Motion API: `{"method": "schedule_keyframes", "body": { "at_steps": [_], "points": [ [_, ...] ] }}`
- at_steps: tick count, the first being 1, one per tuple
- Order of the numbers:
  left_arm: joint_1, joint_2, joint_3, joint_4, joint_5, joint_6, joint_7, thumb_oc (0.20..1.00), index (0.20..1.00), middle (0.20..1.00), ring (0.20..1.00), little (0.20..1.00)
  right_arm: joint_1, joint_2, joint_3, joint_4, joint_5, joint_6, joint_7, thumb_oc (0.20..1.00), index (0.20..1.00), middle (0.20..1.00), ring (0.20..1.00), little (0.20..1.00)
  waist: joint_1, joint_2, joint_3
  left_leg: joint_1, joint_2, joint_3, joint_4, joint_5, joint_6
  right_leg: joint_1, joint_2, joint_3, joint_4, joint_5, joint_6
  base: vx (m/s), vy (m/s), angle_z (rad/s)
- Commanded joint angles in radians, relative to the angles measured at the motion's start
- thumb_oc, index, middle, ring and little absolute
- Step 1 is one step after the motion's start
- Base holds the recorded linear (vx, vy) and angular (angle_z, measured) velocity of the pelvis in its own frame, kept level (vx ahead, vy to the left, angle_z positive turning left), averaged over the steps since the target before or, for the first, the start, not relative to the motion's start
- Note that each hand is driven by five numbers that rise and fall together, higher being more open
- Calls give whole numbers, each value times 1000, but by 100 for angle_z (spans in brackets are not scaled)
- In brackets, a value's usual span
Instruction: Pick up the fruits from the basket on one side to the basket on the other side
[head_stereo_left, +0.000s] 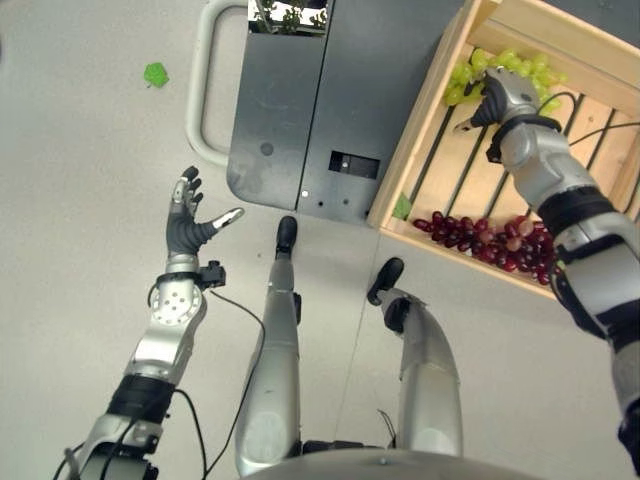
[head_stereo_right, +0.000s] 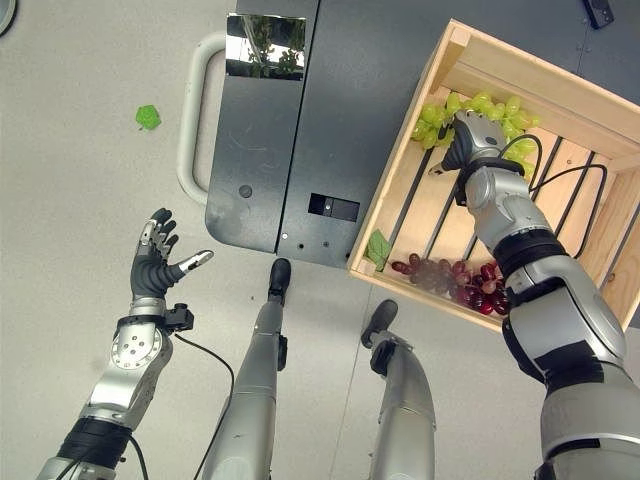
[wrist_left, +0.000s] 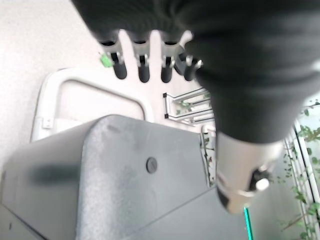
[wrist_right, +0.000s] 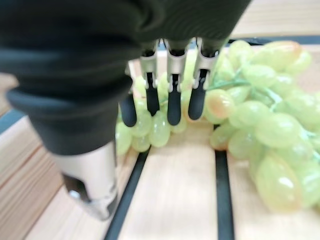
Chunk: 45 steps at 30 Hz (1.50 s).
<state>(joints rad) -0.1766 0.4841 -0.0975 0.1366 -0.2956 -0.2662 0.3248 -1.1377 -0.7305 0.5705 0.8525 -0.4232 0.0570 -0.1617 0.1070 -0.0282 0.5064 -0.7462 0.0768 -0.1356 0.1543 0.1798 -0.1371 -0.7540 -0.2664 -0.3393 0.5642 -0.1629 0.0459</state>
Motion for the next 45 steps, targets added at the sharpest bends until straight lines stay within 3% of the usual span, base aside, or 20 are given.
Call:
{"method": "schedule_keyframes", "body": {
  "at_steps": [1, 2, 6, 12, 20, 35, 45],
  "points": [
    [13, -4, 15, -79, 36, -29, 18, 1000, 1000, 1000, 1000, 1000, 62, -15, 28, -65, -19, -14, 55, 1000, 1000, 1000, 1000, 1000, -21, 7, 14, 52, -43, 12, 111, -161, 78, 76, 2, 31, -171, 102, 91, 0, 0, 0],
    [27, -3, 32, -80, 40, -24, 14, 1000, 1000, 1000, 1000, 1000, 134, -53, -7, -206, -29, -20, 87, 1000, 1000, 1000, 1000, 1000, -34, -9, 14, 57, -39, 16, 107, -161, 76, 81, 3, 33, -185, 109, 92, 0, 0, 0],
    [53, -1, 65, -86, 52, -19, 4, 1000, 1000, 1000, 1000, 1000, 309, -127, -137, -470, -31, -39, 129, 1000, 1000, 1000, 1000, 1000, -61, -37, 14, 68, -34, 23, 100, -163, 78, 91, 10, 39, -205, 119, 97, 0, 0, 0],
    [95, 7, 82, -119, 66, -11, -35, 1000, 1000, 1000, 1000, 1000, 598, -200, -393, -740, 9, -78, 174, 1000, 1000, 1000, 1000, 1000, -76, -56, 14, 85, -34, 27, 102, -170, 82, 115, 12, 40, -221, 126, 99, -4, 7, -3],
    [128, 29, 96, -147, 74, -11, -76, 1000, 1000, 1000, 1000, 1000, 676, -269, -526, -782, 34, -93, 169, 1000, 1000, 1000, 1000, 1000, -77, -60, 14, 109, -30, 35, 97, -173, 86, 142, 19, 49, -243, 133, 100, -6, 9, -5],
    [113, 17, 73, -128, 67, -7, -88, 1000, 1000, 1000, 1000, 1000, 473, -236, -406, -653, -49, -71, 139, 1000, 1000, 1000, 1000, 1000, -56, -36, 14, 108, -33, 35, 101, -172, 89, 140, 23, 53, -245, 134, 94, 0, 0, 0],
    [70, 18, 5, -102, 47, -21, -59, 1000, 1000, 1000, 1000, 1000, 162, -110, -111, -323, -122, -48, 66, 1000, 1000, 1000, 1000, 1000, -16, 2, 14, 84, -41, 35, 105, -165, 89, 120, 20, 49, -243, 137, 92, 0, 0, 0]
  ]
}}
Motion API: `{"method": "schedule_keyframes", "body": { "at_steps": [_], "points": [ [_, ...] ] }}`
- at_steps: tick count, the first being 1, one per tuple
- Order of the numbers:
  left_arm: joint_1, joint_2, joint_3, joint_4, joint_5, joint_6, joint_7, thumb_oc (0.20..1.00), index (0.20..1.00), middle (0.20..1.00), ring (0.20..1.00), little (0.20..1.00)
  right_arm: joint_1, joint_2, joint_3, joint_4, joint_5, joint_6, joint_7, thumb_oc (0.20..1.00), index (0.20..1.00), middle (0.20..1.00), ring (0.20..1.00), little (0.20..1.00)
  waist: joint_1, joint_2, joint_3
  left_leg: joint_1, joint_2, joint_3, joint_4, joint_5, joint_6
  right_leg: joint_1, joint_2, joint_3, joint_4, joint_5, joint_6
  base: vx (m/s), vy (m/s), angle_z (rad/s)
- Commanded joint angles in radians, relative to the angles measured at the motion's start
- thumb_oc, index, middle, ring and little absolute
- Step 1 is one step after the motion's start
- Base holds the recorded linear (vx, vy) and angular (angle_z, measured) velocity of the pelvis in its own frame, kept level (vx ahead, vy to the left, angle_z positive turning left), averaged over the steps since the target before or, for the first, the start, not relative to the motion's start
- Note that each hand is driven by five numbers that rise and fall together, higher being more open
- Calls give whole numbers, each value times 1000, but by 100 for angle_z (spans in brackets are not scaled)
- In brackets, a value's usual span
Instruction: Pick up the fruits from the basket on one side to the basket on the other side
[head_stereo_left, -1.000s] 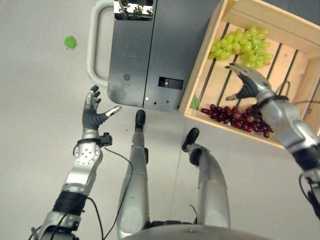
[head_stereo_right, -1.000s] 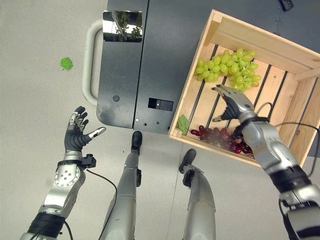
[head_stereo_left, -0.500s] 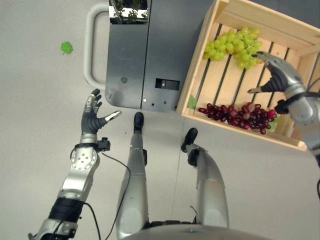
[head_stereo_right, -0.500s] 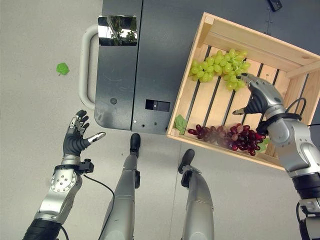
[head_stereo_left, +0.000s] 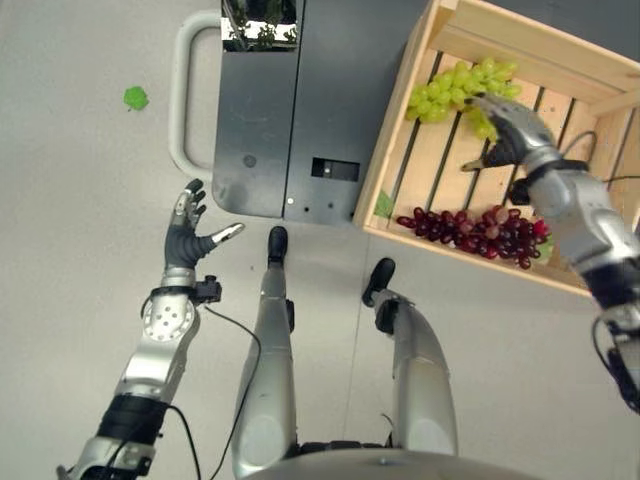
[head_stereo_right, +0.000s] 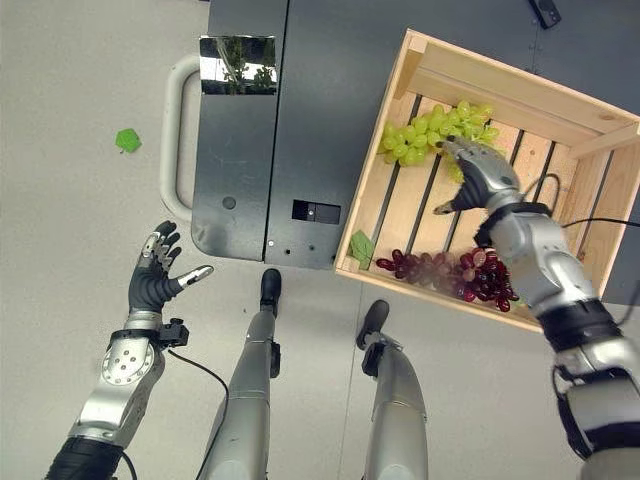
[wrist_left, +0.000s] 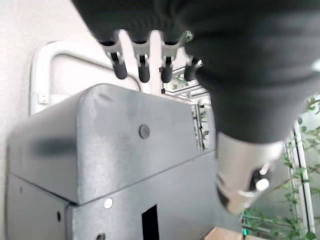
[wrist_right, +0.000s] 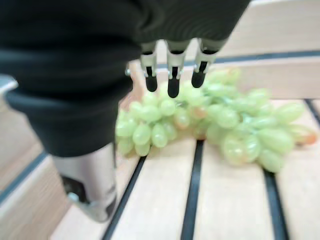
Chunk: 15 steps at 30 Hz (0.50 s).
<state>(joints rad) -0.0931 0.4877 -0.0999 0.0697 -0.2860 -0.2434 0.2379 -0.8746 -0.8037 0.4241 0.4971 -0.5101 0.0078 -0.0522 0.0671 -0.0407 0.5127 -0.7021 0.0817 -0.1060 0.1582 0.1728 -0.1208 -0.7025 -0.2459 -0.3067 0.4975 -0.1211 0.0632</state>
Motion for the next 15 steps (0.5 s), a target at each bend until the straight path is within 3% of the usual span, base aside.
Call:
{"method": "schedule_keyframes", "body": {
  "at_steps": [1, 9, 15],
  "points": [
    [-19, 15, 1, -29, 37, -44, 30, 1000, 1000, 1000, 1000, 1000, -121, -26, 58, 58, -43, 3, -42, 1000, 1000, 1000, 1000, 1000, 25, 16, 7, 37, -46, 5, 102, -158, 73, 65, -1, 16, -175, 96, 74, 0, 0, 0],
    [-38, 14, -28, -12, 35, -43, 42, 1000, 1000, 1000, 1000, 1000, -211, 33, 167, 164, -106, 20, -39, 1000, 1000, 1000, 1000, 1000, 30, 30, 7, 5, -51, 4, 117, -158, 72, 37, -6, 15, -165, 95, 74, 0, 0, 0],
    [-49, 24, -39, -4, 34, -46, 54, 1000, 1000, 1000, 1000, 1000, -311, 10, 188, 197, -83, 32, -73, 1000, 1000, 1000, 1000, 1000, 29, 31, 7, 0, -52, 5, 121, -158, 72, 31, -9, 20, -168, 100, 75, 0, 0, 0]
  ]
}}
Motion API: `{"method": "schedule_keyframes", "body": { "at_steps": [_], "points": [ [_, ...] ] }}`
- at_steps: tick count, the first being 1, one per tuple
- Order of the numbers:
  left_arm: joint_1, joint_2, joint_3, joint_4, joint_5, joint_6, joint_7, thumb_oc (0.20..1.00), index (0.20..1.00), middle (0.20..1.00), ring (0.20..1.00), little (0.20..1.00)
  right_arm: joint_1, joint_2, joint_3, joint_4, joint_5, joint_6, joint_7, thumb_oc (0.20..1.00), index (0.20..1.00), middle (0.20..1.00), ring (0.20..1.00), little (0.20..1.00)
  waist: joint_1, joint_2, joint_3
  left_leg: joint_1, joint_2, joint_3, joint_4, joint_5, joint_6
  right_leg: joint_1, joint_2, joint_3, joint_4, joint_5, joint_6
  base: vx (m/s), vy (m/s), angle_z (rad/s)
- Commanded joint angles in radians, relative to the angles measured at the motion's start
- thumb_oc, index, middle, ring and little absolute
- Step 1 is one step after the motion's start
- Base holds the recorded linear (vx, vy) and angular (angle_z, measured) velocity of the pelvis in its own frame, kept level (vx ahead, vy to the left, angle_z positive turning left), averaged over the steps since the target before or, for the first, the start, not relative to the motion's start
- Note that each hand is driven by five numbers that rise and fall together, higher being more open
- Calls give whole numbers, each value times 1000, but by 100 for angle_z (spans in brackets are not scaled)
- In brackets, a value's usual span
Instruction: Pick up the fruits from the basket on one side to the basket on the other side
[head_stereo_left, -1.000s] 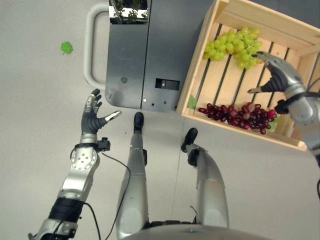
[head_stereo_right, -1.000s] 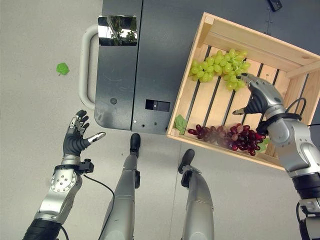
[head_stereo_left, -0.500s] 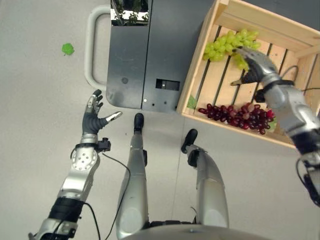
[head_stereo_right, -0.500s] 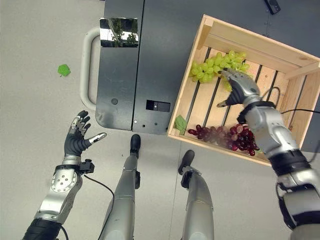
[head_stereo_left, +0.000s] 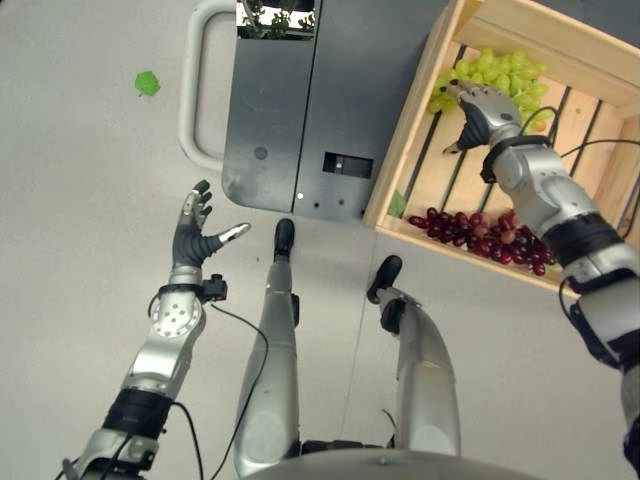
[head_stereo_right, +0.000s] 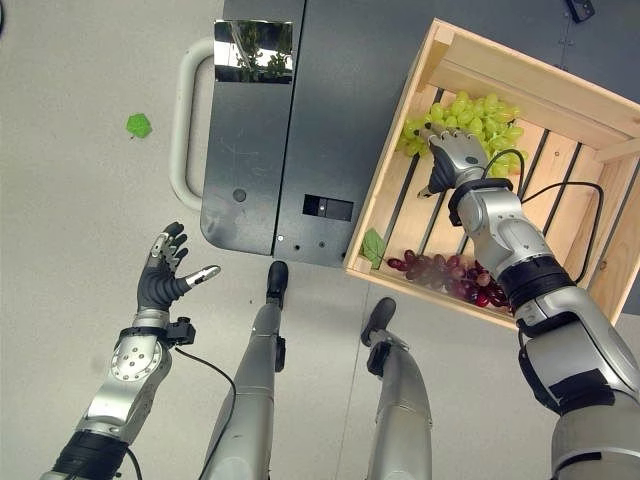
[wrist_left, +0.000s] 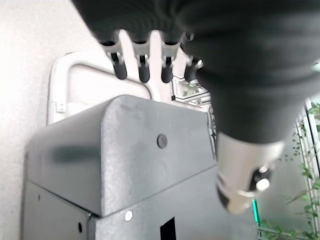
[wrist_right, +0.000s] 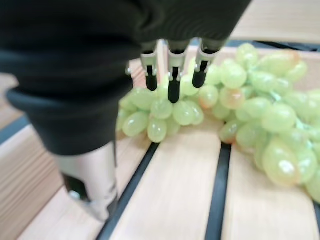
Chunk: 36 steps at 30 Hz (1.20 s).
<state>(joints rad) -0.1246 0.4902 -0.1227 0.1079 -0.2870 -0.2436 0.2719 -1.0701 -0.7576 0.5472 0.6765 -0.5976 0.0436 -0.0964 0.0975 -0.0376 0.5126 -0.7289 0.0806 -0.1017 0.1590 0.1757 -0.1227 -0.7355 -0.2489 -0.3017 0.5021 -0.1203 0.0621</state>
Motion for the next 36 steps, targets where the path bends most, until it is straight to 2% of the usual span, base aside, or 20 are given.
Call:
{"method": "schedule_keyframes", "body": {
  "at_steps": [1, 7, 17, 20, 26, 31, 36],
  "points": [
    [-17, 21, -17, -42, 37, -46, 20, 1000, 1000, 1000, 1000, 1000, -129, -44, 68, 20, 10, -5, -36, 1000, 1000, 1000, 1000, 1000, -2, 27, 7, 28, -50, 1, 120, -161, 74, 64, -5, 16, -172, 100, 76, 0, 0, 0],
    [-21, 31, -27, -52, 39, -54, 25, 1000, 1000, 1000, 1000, 1000, -234, -84, 113, 63, 28, -5, -64, 1000, 1000, 1000, 1000, 1000, 0, 23, 7, 31, -52, 4, 121, -165, 75, 61, -6, 19, -166, 100, 77, 0, 0, 0],
    [-17, 24, -21, -51, 45, -48, 25, 1000, 1000, 1000, 1000, 1000, -209, -140, 111, -19, 25, -10, -34, 1000, 1000, 1000, 1000, 1000, -11, 19, 7, 33, -52, -2, 112, -158, 71, 65, -7, 17, -168, 100, 76, 0, 0, 0],
    [-14, 27, -19, -50, 50, -50, 19, 1000, 1000, 1000, 1000, 1000, -205, -187, 97, -49, 23, -12, -33, 1000, 1000, 1000, 1000, 1000, -14, 13, 7, 36, -53, 0, 112, -160, 72, 66, -9, 19, -169, 103, 79, 0, 0, 0],
    [-14, 31, -24, -51, 44, -50, 13, 1000, 1000, 1000, 1000, 1000, -234, -191, 111, -23, 40, -11, -36, 1000, 1000, 1000, 1000, 1000, -11, 9, 7, 27, -53, 6, 124, -165, 75, 60, -9, 25, -172, 110, 82, 0, 0, 0],
    [-9, 32, -25, -50, 46, -44, 6, 1000, 1000, 1000, 1000, 1000, -261, -216, 165, -11, -1, -13, -6, 1000, 1000, 1000, 1000, 1000, -16, 14, 7, 18, -57, 5, 130, -166, 74, 50, -10, 26, -162, 105, 79, 0, 0, 0],
    [-3, 39, -32, -51, 45, -38, -4, 1000, 1000, 1000, 1000, 1000, -312, -224, 295, 62, -119, -9, 51, 1000, 1000, 1000, 1000, 1000, -9, 19, 7, 15, -58, 0, 124, -160, 70, 44, -11, 25, -157, 101, 78, 0, 0, 0]
  ]
}}
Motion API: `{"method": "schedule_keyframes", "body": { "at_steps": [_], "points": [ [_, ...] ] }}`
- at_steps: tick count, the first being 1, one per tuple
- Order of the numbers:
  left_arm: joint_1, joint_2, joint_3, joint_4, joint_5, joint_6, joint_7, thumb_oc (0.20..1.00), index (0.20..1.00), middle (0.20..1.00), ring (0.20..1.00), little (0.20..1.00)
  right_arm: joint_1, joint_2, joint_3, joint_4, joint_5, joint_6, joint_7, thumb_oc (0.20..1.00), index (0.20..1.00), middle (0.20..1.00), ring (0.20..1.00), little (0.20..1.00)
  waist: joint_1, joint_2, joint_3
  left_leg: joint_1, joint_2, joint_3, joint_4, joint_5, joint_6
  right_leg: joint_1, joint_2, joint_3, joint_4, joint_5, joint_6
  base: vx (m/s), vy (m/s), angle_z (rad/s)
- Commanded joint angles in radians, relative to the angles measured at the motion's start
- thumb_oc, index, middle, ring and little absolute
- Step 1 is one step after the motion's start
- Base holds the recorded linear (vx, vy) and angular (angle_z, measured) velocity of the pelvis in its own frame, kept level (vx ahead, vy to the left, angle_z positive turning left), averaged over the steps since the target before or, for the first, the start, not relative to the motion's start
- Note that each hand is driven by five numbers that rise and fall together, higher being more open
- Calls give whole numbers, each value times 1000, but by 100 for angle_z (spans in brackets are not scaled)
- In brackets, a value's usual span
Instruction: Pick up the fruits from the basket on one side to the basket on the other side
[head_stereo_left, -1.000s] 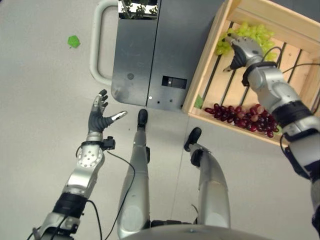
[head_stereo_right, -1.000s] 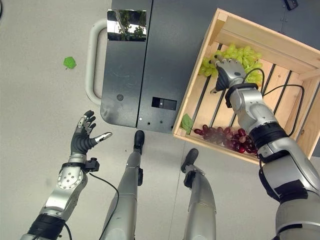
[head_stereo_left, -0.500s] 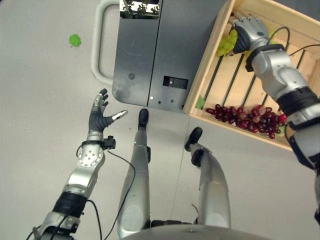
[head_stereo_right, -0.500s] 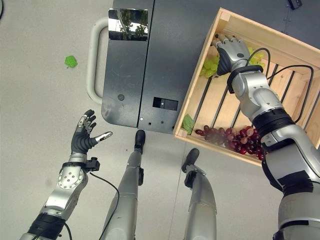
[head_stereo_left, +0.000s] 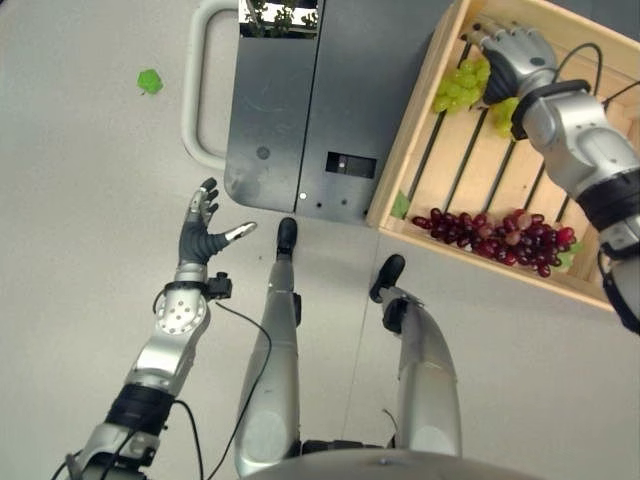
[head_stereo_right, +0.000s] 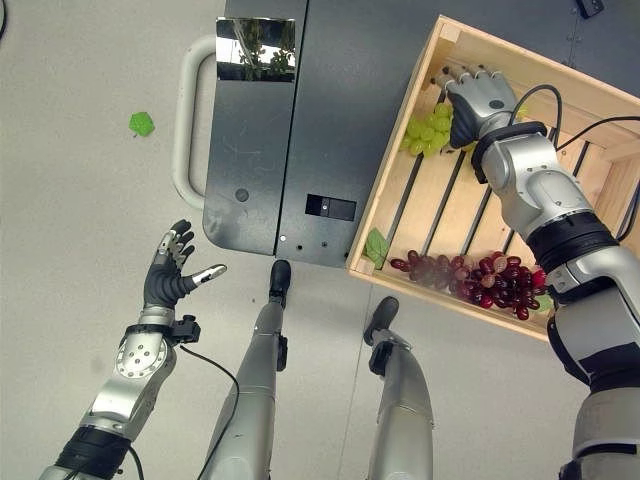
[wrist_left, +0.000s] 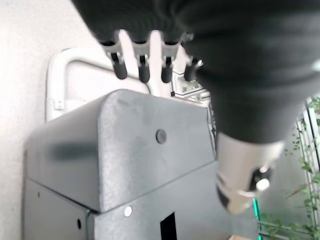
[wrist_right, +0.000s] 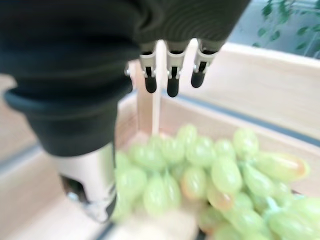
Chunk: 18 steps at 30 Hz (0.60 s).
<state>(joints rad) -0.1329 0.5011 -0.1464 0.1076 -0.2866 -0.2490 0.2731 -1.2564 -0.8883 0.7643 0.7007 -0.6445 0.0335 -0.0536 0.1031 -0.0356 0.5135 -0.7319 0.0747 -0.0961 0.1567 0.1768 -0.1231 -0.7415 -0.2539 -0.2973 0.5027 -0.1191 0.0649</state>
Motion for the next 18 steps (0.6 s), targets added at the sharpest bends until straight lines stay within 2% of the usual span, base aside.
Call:
{"method": "schedule_keyframes", "body": {
  "at_steps": [1, 18],
  "points": [
    [5, 27, -8, -50, 44, -33, -5, 1000, 1000, 1000, 1000, 1000, -128, -92, 81, 40, -72, 0, 7, 1000, 1000, 1000, 1000, 1000, -16, 18, 7, 17, -52, -6, 127, -161, 71, 49, -6, 20, -157, 99, 75, 0, 0, 0],
    [-2, 19, -16, -47, 42, -26, -2, 1000, 1000, 1000, 1000, 1000, -39, -42, 59, 47, -97, -3, 18, 1000, 1000, 1000, 1000, 1000, -11, 37, 7, -20, -60, -24, 145, -160, 73, 9, -16, 12, -96, 70, 70, 2, -3, 1]
  ]
}}
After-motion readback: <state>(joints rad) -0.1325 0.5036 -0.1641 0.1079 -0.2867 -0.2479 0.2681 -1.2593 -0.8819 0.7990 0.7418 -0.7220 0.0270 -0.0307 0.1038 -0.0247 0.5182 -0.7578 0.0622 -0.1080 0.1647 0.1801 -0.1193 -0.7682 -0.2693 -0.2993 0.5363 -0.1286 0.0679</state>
